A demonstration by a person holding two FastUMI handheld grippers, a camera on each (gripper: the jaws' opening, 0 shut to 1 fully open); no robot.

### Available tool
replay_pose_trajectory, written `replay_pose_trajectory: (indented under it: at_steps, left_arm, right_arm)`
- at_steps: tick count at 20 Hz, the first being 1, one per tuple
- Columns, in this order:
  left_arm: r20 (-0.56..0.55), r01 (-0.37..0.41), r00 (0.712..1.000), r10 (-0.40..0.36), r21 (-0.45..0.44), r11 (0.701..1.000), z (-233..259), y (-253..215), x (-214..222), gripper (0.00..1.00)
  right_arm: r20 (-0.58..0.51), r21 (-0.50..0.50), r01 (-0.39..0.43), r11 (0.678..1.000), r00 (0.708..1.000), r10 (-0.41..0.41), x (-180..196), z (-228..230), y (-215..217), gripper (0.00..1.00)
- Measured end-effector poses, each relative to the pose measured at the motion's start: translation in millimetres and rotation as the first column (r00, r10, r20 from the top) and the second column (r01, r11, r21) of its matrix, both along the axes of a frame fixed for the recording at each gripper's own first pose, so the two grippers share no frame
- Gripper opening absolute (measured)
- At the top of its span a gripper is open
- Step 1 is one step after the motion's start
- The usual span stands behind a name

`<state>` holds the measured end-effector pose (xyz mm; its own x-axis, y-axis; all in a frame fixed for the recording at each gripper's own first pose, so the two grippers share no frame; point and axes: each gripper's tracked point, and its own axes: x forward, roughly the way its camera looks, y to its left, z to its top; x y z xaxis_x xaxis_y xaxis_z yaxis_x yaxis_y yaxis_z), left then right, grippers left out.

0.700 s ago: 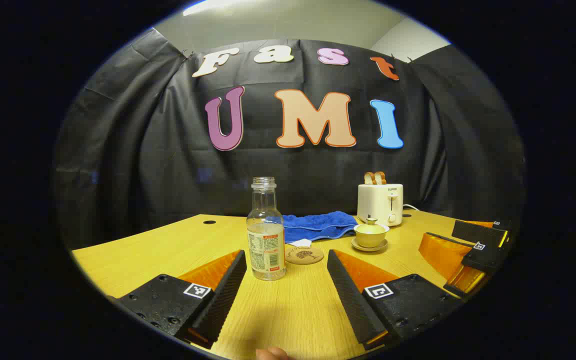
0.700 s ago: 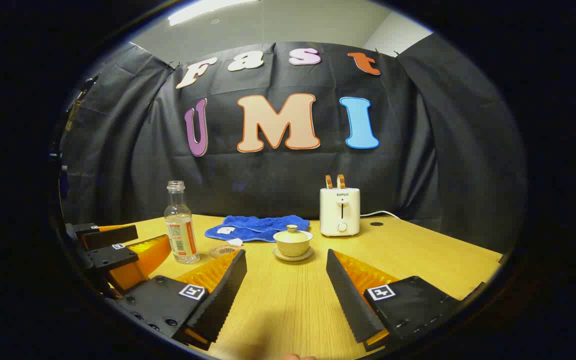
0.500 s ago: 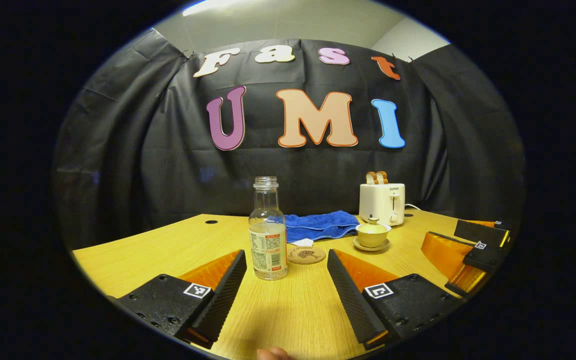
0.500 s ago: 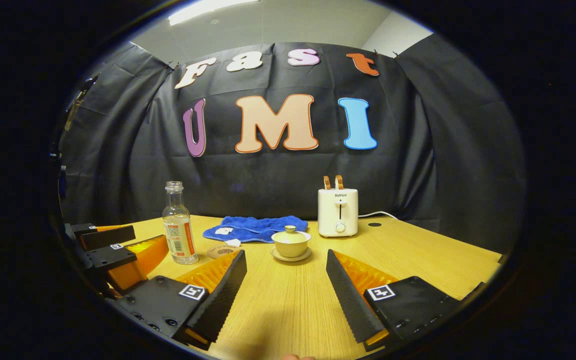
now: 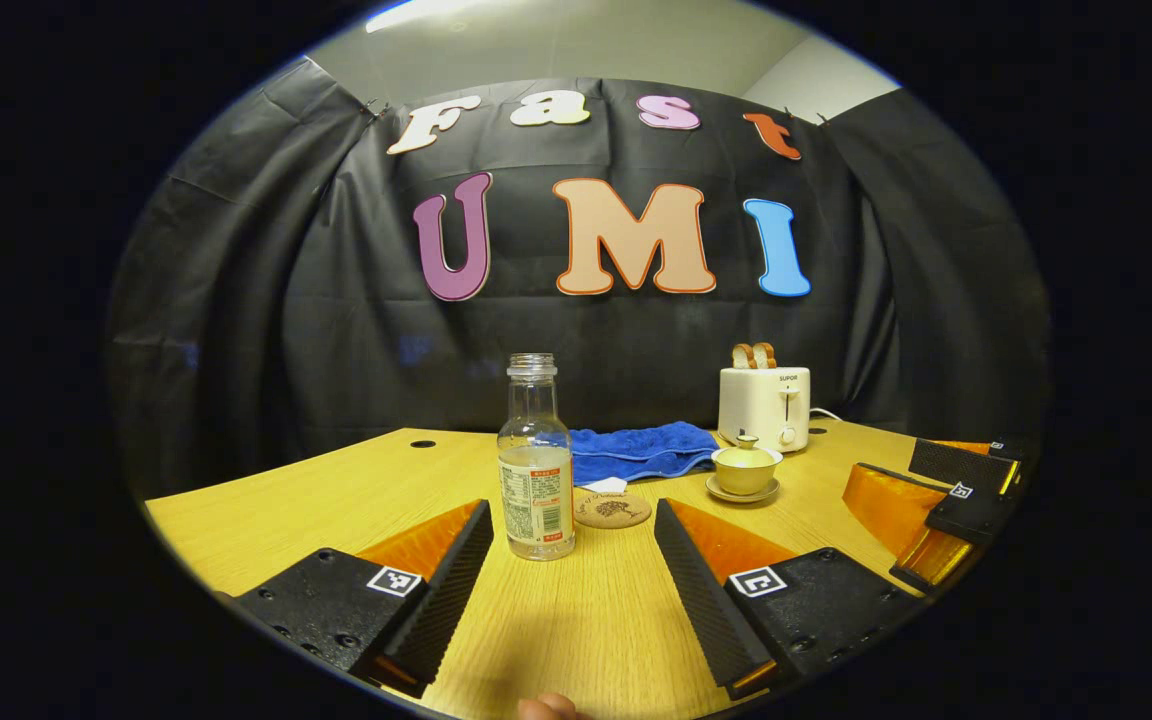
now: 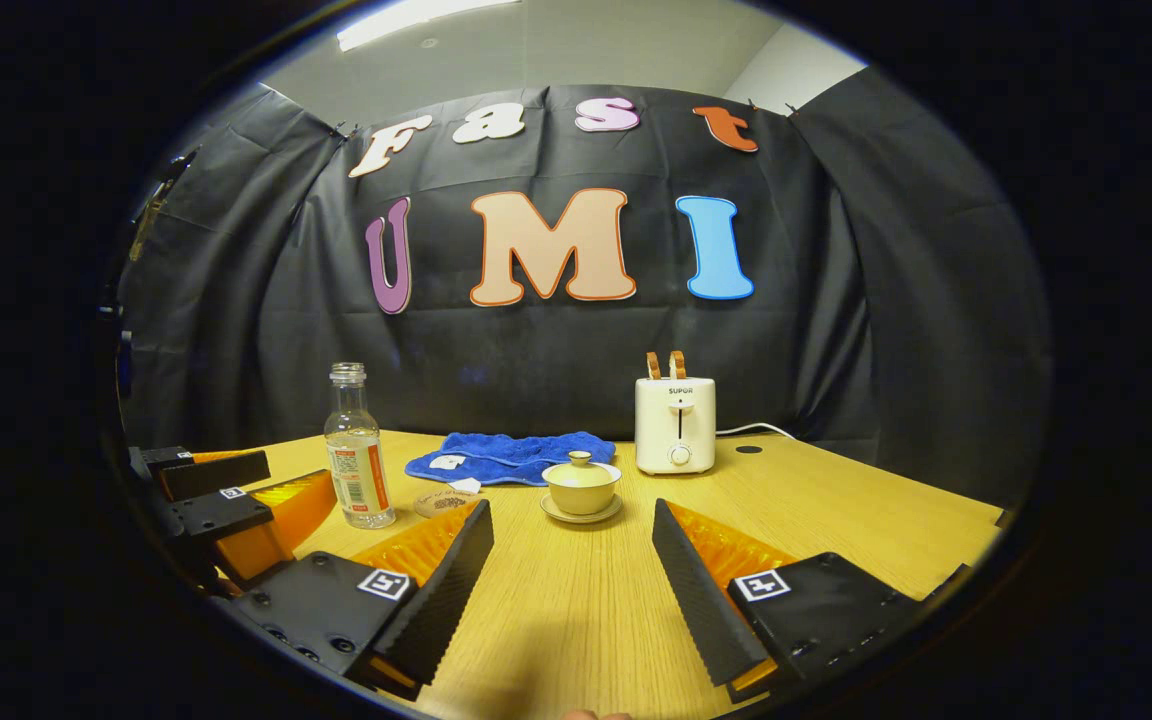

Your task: Open the teacup lid with one hand, grasp the water bottle and pour water into the teacup with the other hand; after pouring, place the water bottle on the coaster and then close the teacup lid.

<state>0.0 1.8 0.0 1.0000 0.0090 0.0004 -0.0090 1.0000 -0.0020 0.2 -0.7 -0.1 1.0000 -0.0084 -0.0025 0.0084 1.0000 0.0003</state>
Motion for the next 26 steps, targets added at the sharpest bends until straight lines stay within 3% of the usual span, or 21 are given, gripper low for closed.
replay_pose_trajectory:
  at_steps: [21, 26]
  left_arm:
    - [0.001, -0.007, 1.0, 0.007, 0.0, 1.0, 0, 1, -1, 0.95]
    - [0.001, -0.006, 1.0, 0.006, 0.0, 1.0, 0, 2, 0, 0.95]
  right_arm:
    - [-0.002, 0.001, -0.016, 1.0, 1.0, 0.016, 1, -1, 2, 1.0]
    - [0.0, 0.0, 0.007, 1.0, 1.0, -0.007, 22, -1, -7, 0.99]
